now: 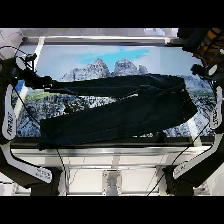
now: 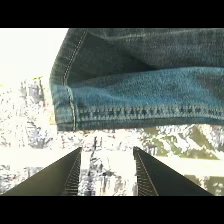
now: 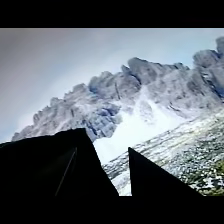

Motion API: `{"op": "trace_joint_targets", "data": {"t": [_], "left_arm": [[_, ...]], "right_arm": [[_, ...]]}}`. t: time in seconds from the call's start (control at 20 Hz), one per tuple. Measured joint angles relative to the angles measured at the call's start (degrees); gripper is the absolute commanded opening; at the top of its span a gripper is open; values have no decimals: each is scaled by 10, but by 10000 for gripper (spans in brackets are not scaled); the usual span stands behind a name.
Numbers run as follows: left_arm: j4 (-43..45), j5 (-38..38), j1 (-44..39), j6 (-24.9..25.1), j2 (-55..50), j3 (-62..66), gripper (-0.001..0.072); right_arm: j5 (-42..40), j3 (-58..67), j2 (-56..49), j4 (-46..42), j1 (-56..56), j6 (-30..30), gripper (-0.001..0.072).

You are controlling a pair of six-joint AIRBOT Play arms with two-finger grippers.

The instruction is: Fold the clothes and pants, and hang the long-sleeved shirts on hangers.

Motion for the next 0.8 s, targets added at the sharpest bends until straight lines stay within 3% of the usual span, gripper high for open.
{"op": "trace_joint_targets", "data": {"t": [0.15, 0.4, 0.45, 0.5, 0.65, 0.7, 0.8], "left_arm": [[9, 4, 2, -18, 0, 0, 367], [66, 21, 3, -52, -5, 0, 371], [70, 25, 3, -55, -10, 0, 420], [73, 29, 3, -57, -17, 0, 530], [64, 48, 3, -62, -44, 0, 547], [53, 59, 3, -63, -54, 0, 485], [31, 81, 3, -63, -70, 0, 209]], "right_arm": [[62, 9, -4, -1, -14, -3, 355], [191, 15, -5, 19, -7, -80, 338], [218, 15, -5, 22, -3, -90, 338], [241, 15, -5, 26, 2, -99, 338], [299, 15, -5, 30, 18, -112, 337], [314, 15, -5, 31, 22, -114, 338], [334, 15, -5, 33, 27, -113, 337]]}}
